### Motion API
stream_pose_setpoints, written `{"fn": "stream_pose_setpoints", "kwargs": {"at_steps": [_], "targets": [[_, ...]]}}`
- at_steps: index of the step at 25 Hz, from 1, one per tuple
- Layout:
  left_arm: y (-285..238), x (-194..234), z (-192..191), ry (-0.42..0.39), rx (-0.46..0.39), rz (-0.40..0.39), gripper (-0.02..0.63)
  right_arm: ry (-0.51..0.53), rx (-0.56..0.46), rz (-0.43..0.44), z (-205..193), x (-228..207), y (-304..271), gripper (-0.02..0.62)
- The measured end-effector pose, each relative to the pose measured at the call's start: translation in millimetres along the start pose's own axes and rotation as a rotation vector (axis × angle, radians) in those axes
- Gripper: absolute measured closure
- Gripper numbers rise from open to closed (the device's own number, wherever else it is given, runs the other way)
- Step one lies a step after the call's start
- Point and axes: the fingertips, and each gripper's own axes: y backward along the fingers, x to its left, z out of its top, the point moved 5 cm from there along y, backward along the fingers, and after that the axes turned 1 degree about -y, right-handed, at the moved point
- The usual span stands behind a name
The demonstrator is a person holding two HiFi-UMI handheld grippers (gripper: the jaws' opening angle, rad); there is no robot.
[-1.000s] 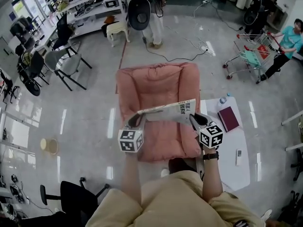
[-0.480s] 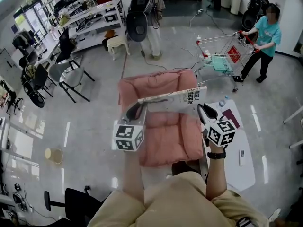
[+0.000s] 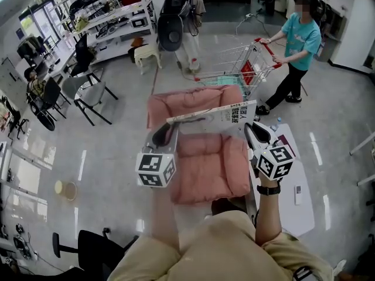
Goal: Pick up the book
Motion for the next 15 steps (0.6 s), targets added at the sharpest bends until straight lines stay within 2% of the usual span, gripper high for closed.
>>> {"fn": "stream_pose_setpoints", "kwargs": {"at_steps": [15], "targets": [[18.2,-1.2,-3.2,0.032,-0.038,0.018,0.541,0.035,-0.011,0.008,7.1,9.3,2.7,0.541]]}}
